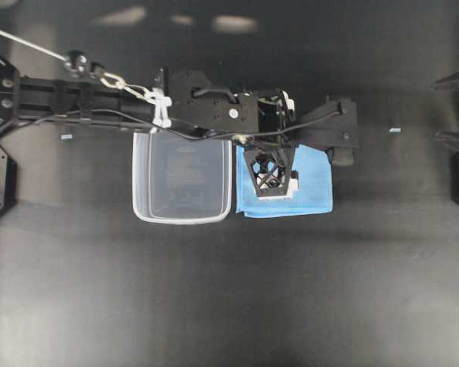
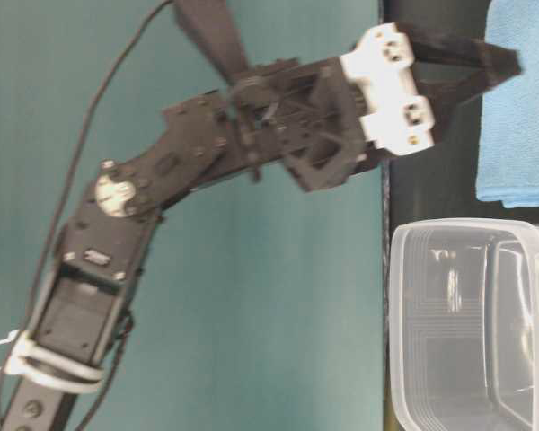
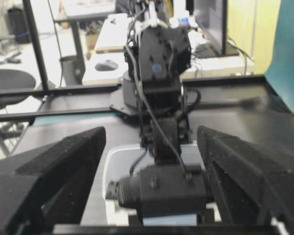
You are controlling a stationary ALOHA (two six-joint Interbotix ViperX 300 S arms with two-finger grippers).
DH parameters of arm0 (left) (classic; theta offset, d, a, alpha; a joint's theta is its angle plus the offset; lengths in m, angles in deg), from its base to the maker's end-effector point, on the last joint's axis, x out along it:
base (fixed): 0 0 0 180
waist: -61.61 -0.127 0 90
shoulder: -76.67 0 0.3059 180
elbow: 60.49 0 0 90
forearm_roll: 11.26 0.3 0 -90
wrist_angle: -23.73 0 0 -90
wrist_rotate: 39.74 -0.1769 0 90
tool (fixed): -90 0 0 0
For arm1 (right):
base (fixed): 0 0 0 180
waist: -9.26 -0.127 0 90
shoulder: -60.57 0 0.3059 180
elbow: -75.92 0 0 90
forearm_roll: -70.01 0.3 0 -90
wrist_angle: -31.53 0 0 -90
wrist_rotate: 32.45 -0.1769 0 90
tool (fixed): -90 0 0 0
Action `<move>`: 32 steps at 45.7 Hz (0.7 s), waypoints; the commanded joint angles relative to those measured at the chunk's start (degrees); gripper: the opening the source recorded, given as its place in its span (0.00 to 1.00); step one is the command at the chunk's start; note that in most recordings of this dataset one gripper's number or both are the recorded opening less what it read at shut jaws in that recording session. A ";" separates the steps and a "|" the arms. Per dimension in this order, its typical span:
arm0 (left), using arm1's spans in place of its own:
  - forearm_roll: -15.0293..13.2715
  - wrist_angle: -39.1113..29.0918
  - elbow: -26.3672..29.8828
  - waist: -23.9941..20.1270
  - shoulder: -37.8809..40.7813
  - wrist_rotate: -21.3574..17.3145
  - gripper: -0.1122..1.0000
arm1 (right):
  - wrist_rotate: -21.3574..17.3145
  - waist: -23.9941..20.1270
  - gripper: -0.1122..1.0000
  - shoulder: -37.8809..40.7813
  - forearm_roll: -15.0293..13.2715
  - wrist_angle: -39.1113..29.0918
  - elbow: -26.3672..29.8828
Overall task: Place the blue towel into the container with the left arm.
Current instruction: 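Move the open left gripper over the blue towel and lower it, then close the left gripper on the blue towel's center and lift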
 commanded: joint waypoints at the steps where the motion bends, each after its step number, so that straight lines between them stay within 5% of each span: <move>1: 0.18 0.88 0.35 0.18 0.88 0.00 0.90 | -0.18 0.09 0.76 0.35 0.18 0.26 0.09; 20: 0.26 1.05 -0.70 0.44 3.87 0.62 0.83 | -0.18 0.09 0.76 0.26 0.18 0.26 0.00; 25: 0.18 0.35 -0.70 0.53 3.69 0.70 0.67 | -0.18 0.09 0.76 0.26 0.18 0.26 0.00; 32: 0.18 -0.18 0.09 1.58 3.16 0.09 0.30 | -0.18 0.00 0.76 0.18 0.18 0.26 0.09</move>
